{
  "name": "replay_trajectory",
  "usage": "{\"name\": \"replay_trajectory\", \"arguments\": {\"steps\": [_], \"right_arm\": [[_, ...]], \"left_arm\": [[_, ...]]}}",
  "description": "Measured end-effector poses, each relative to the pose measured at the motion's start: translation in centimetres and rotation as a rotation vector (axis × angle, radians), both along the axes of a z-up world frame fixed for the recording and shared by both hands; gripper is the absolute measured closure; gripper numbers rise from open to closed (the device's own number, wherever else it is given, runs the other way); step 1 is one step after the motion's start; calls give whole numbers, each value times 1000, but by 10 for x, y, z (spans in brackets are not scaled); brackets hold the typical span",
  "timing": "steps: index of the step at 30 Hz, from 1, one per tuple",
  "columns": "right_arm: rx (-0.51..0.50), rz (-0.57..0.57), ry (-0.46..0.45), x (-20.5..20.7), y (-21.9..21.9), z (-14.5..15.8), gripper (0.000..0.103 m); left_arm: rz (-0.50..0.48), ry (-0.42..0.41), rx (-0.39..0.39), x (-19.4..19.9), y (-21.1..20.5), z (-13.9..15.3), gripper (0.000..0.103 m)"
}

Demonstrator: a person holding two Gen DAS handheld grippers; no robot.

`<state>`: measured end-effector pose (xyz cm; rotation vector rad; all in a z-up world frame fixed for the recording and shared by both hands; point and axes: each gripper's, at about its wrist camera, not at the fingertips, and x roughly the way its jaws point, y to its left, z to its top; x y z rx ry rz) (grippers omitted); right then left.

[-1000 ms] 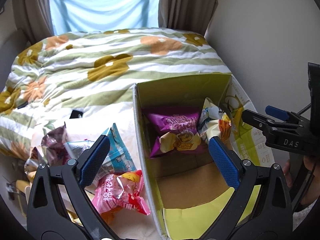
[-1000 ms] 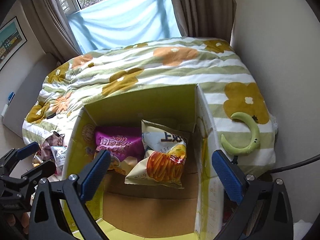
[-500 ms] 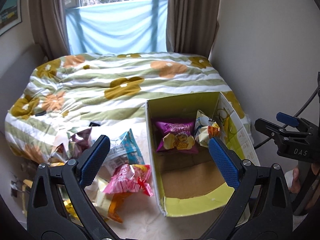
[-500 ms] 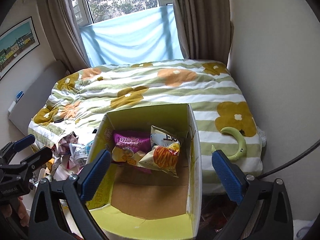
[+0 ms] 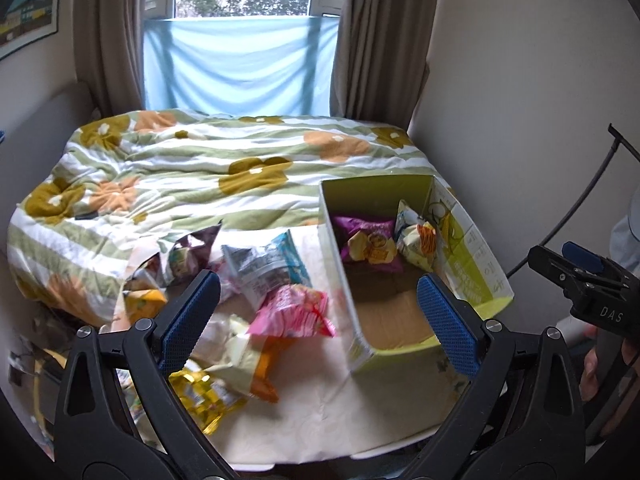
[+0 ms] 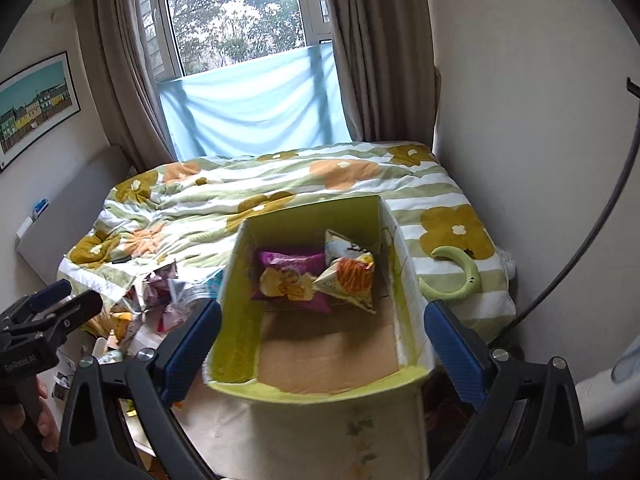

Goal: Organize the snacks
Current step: 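Grasp the grey-green corn snack bag with the left gripper while the right grasps the gold bag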

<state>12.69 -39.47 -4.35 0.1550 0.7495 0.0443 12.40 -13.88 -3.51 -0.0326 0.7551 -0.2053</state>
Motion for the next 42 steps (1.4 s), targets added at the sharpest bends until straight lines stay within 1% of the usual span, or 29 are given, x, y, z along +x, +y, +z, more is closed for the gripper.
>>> {"name": "replay_trajectory", "arguments": {"steps": [3,5,8,12,15,17,19,22,23,25,28,32,36,42], "right_arm": [[30,9,-18,-19,26,1,2],[41,31,-23,-29,47,0,2],[57,64,-23,-40,75,-2,2],[89,103,-11,-52,115,-7,2],[108,133,7,-57,145,-14,2],[96,154,12,-60,168,-21,2],[91,172,16,-63,185,-28,2],[110,191,51,-61,211,-43,2],[131,196,70,-59,217,-50,2],[163,208,111,-56,228,-64,2],[162,243,157,-52,247,-83,2],[122,301,196,-41,267,-108,2],[76,366,238,-26,283,-137,2],[-42,495,256,-15,317,-177,3]], "left_arm": [[27,-7,-6,-21,36,2,5],[42,0,-20,-30,60,2,5],[71,8,-19,-43,99,4,5],[114,49,-36,-53,149,-2,5],[143,75,-51,-60,184,-12,5],[162,100,-58,-63,206,-23,5],[179,135,-76,-65,229,-37,5],[200,180,-89,-65,251,-60,5],[208,203,-91,-64,255,-68,5],[220,251,-122,-61,264,-87,5],[235,305,-166,-56,271,-113,5],[281,353,-218,-46,277,-146,5],[332,407,-295,-32,287,-182,5],[353,441,-334,-14,284,-216,5]]}}
